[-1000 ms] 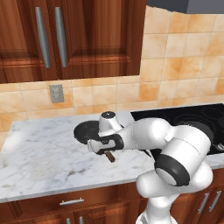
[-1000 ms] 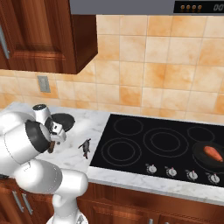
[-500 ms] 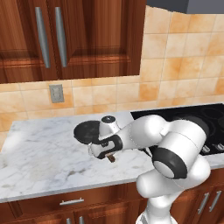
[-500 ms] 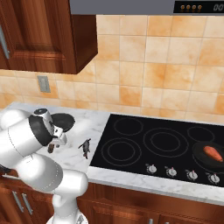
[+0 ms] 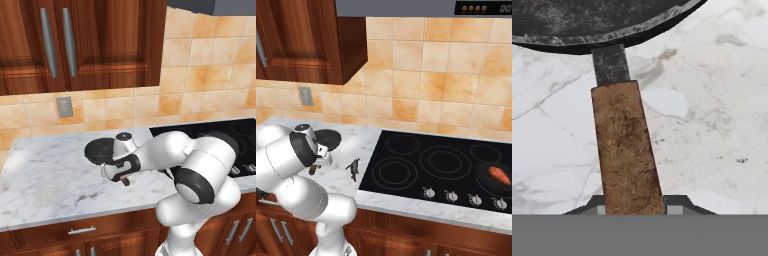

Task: Place both pans onto different burners. Then place the sweet potato and the fish on different pans.

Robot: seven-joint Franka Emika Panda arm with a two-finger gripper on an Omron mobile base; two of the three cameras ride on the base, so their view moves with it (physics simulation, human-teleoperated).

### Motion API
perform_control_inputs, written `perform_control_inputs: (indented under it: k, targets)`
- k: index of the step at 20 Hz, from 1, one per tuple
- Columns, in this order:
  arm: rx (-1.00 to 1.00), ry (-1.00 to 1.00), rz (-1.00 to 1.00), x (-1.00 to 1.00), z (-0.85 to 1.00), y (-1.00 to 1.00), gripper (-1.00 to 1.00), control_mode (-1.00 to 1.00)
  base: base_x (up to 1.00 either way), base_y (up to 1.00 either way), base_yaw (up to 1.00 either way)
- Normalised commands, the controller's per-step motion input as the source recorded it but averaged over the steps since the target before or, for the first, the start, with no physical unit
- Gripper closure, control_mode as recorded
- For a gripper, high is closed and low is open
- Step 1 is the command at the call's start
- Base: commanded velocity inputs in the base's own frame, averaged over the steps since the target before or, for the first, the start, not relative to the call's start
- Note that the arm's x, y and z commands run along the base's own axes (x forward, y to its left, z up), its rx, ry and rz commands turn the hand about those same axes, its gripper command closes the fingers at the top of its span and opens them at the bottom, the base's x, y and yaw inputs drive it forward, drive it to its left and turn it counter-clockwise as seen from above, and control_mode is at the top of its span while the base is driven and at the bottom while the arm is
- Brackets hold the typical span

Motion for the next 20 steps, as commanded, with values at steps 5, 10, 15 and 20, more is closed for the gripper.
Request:
perform_control_inputs:
  k: [5, 10, 15, 20]
  targets:
    - [0.0, -0.05, 0.0, -0.02, 0.11, -0.07, 1.0, -1.0, 0.0, 0.0, 0.0]
    - [0.0, -0.07, 0.0, -0.13, 0.21, -0.17, 1.0, -1.0, 0.0, 0.0, 0.0]
    - [0.0, -0.07, 0.0, -0.15, 0.18, -0.16, 1.0, -1.0, 0.0, 0.0, 0.0]
    - [0.0, -0.05, 0.0, -0.18, 0.15, -0.22, 1.0, -1.0, 0.0, 0.0, 0.0]
